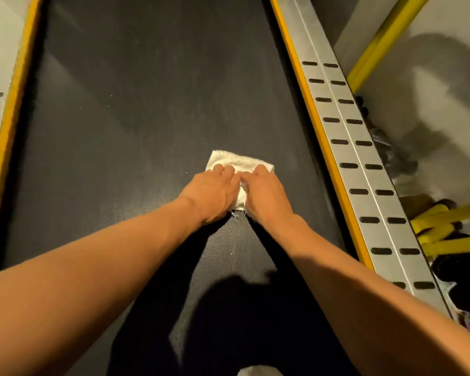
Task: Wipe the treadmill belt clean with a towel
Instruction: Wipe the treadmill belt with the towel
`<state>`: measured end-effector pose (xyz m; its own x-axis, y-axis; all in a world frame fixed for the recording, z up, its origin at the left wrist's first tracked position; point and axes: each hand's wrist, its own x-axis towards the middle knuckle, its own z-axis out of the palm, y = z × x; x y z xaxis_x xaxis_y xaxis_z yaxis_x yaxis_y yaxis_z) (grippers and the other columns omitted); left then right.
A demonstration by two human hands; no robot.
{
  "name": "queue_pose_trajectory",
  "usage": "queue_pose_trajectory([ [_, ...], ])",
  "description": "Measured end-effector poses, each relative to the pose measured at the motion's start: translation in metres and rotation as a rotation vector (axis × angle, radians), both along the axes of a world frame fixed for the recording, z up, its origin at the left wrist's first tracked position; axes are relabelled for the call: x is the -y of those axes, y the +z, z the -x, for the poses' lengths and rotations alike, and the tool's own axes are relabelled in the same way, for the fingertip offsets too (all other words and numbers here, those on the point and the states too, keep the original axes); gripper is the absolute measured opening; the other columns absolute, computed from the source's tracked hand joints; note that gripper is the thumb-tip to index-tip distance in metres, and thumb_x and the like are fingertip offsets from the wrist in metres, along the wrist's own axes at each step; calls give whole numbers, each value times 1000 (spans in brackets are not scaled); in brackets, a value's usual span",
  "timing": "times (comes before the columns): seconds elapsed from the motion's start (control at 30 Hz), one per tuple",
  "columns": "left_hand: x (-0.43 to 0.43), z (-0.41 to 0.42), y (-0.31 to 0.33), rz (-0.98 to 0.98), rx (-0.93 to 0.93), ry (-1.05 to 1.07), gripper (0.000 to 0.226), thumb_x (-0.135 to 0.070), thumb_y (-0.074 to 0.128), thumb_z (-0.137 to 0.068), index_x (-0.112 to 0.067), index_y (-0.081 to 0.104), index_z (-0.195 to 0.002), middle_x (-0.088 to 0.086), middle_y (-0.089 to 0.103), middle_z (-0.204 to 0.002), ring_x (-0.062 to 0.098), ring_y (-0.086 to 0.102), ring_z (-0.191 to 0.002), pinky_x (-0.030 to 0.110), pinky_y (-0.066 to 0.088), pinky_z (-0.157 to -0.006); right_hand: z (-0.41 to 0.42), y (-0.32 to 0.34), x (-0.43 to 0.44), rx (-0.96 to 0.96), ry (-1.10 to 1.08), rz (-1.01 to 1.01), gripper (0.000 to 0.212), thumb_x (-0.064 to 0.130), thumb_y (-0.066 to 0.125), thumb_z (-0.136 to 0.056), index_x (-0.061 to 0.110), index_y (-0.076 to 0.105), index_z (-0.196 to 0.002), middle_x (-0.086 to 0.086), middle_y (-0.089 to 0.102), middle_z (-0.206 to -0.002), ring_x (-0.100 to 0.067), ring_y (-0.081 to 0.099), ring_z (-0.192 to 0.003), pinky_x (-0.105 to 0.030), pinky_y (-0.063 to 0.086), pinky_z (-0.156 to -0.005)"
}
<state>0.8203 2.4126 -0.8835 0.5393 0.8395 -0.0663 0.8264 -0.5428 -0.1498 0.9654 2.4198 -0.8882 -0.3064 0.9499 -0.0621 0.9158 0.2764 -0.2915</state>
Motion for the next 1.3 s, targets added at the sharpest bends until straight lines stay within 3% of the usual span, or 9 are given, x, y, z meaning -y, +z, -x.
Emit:
queue_pose_trajectory([
  [0.27, -3, -8, 6, 147, 245, 133, 26, -21, 41, -97, -8, 45, -119, 6, 42, -116, 23, 44, -108, 38, 49, -77, -13, 5, -12, -145, -270, 84, 29, 6, 50, -88, 16, 65, -111, -2, 49, -99, -29, 52, -96, -31, 44, -71],
  [0.37, 1, -2, -4, 152, 285, 91, 20, -20, 44, -96, -11, 46, -114, 4, 42, -115, 20, 44, -107, 31, 45, -69, 1, 6, -3, 23, -190, -4, 19, 4, 47, -87, 9, 61, -99, -6, 48, -103, -29, 47, -101, -35, 41, -74],
  [0.47, 5, 12, -15, 163, 370, 25, 20, -23, 39, -96, -12, 45, -112, 2, 42, -120, 20, 50, -107, 35, 53, -74, 9, 3, 16, 5, -136, -77, 18, 18, 54, -92, 9, 57, -107, -7, 50, -115, -29, 45, -108, -40, 37, -86],
  [0.7, 0, 21, -5, 212, 546, 90, 29, -32, 29, -97, -16, 53, -103, -2, 53, -107, 18, 52, -95, 39, 50, -81, 1, 4, 7, 41, -113, -100, 23, 24, 59, -92, 15, 53, -112, -4, 49, -112, -26, 45, -103, -37, 35, -80],
  [0.83, 1, 24, -6, 188, 504, 146, 32, -29, 37, -99, -14, 54, -121, -2, 48, -127, 17, 47, -113, 34, 48, -90, 9, 0, -16, -22, -192, -84, 25, 4, 56, -88, 16, 56, -109, -5, 50, -111, -26, 44, -102, -35, 38, -83],
  [0.97, 8, 27, -6, 219, 462, 181, 43, -29, 42, -96, -14, 44, -136, -2, 39, -141, 17, 40, -126, 31, 45, -95, -18, -7, -15, -121, -278, -130, 39, -8, 49, -86, 15, 64, -113, -9, 55, -104, -27, 47, -97, -27, 33, -72],
  [1.07, 11, 27, -6, 212, 414, 182, 49, -34, 43, -94, -13, 39, -139, 0, 34, -146, 18, 36, -131, 32, 43, -100, -24, -10, -15, -134, -341, -163, 43, -9, 48, -85, 13, 65, -117, -12, 54, -111, -28, 45, -102, -30, 39, -81],
  [1.2, 7, 29, -5, 197, 365, 178, 47, -38, 41, -93, -14, 45, -133, 0, 41, -139, 17, 42, -125, 39, 51, -91, -18, -16, 12, -124, -222, -159, 42, -12, 49, -81, 14, 63, -111, -7, 53, -110, -26, 43, -99, -42, 46, -86],
  [1.3, 3, 28, -3, 193, 332, 167, 44, -40, 39, -92, -14, 50, -127, -1, 46, -131, 17, 47, -116, 40, 53, -85, -32, -10, 7, -113, -131, -169, 27, 3, 53, -89, 17, 65, -109, -3, 53, -110, -20, 48, -99, -38, 46, -89],
])
